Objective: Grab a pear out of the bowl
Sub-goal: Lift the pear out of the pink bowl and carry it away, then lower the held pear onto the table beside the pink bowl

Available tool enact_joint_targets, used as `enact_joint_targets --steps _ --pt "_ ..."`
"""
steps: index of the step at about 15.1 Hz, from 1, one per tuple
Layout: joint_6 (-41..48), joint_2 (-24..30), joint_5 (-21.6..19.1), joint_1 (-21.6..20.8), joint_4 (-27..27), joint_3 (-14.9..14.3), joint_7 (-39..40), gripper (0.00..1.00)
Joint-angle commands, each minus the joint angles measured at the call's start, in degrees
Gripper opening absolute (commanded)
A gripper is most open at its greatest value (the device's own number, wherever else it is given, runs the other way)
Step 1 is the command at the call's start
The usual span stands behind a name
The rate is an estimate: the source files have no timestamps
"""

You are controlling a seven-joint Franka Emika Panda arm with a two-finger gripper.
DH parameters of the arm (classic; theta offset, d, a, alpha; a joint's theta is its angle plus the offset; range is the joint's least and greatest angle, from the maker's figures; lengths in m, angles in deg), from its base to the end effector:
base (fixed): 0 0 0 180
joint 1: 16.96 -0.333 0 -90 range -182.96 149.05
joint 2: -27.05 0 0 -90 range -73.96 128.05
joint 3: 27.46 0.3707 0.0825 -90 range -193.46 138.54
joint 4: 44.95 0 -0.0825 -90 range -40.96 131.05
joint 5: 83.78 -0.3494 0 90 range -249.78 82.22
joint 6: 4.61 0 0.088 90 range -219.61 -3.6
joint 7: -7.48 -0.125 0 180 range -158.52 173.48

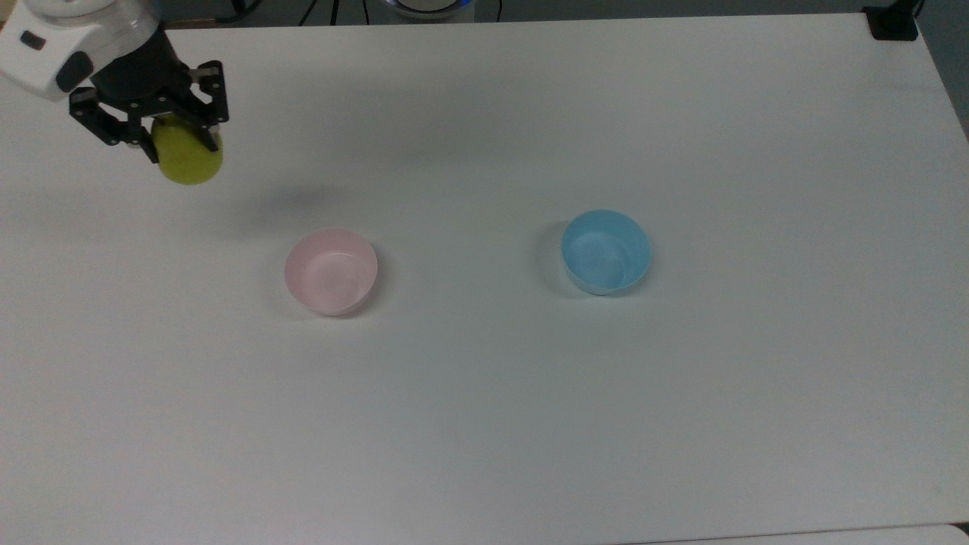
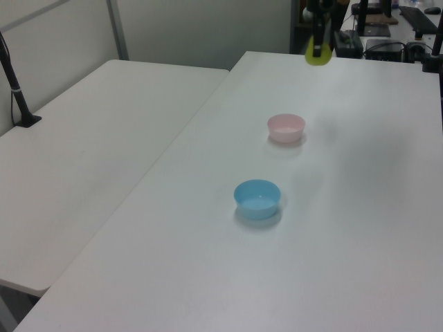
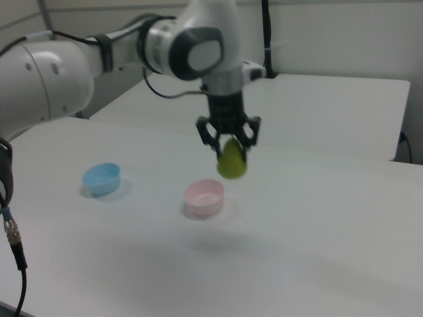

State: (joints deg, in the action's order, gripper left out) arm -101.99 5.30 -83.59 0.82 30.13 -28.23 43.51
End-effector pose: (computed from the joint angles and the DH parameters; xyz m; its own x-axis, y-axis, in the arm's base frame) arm 0.6261 -0.2086 0.5630 0.9534 0.3017 0.0029 0.3017 -0.9533 0.0124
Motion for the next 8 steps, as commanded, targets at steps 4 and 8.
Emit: enact_joint_targets --steps 4,8 --pt "-9.71 -1.89 2.27 7.09 5.93 -0.37 9.59 0.00" --pt "-17.92 -3.29 2.27 9.81 11.23 -0.72 8.80 0.00"
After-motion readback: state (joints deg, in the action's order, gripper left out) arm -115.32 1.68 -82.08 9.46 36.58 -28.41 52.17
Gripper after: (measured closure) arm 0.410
